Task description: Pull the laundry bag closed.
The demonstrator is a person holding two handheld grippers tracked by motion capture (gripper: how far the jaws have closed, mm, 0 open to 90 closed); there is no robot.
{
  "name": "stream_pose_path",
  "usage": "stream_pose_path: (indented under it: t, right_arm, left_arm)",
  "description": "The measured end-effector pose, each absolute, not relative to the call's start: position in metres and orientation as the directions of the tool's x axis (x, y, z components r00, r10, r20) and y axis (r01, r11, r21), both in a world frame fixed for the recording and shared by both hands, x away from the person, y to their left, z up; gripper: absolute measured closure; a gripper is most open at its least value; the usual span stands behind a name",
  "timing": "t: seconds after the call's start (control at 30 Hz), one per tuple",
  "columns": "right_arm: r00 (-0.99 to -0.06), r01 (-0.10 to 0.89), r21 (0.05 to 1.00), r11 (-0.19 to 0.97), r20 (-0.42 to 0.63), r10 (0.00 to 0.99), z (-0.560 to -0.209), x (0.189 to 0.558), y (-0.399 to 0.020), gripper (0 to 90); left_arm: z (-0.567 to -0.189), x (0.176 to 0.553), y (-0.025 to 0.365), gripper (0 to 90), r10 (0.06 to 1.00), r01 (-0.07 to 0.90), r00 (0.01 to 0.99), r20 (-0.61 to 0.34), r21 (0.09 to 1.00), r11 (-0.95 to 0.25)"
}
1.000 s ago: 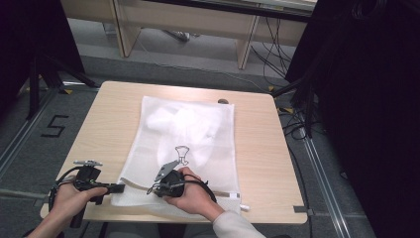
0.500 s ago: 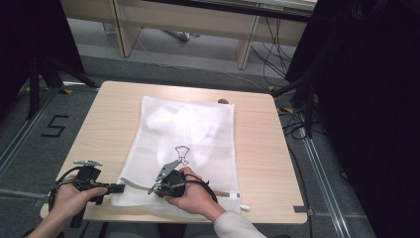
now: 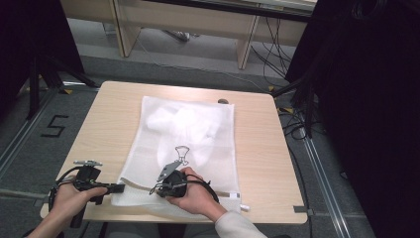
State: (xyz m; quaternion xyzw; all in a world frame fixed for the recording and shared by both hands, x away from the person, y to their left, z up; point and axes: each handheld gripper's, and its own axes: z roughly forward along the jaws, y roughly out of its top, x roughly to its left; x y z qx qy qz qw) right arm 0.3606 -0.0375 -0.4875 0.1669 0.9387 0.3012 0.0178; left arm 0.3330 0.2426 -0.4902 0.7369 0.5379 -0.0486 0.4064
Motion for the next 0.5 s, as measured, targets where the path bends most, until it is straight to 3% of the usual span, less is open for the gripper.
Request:
stream_pose_path:
  t: [0.5]
  right_arm:
    - [-0.942, 0.306, 0.569, 0.763, 0.063, 0.33, -0.4872, 0.3603, -0.0412, 82.8]
  left_arm:
    - [-0.4897, 0.3333, 0.2432, 86.2, 0.752, 0.835, 0.418, -0.51, 0.541, -0.097]
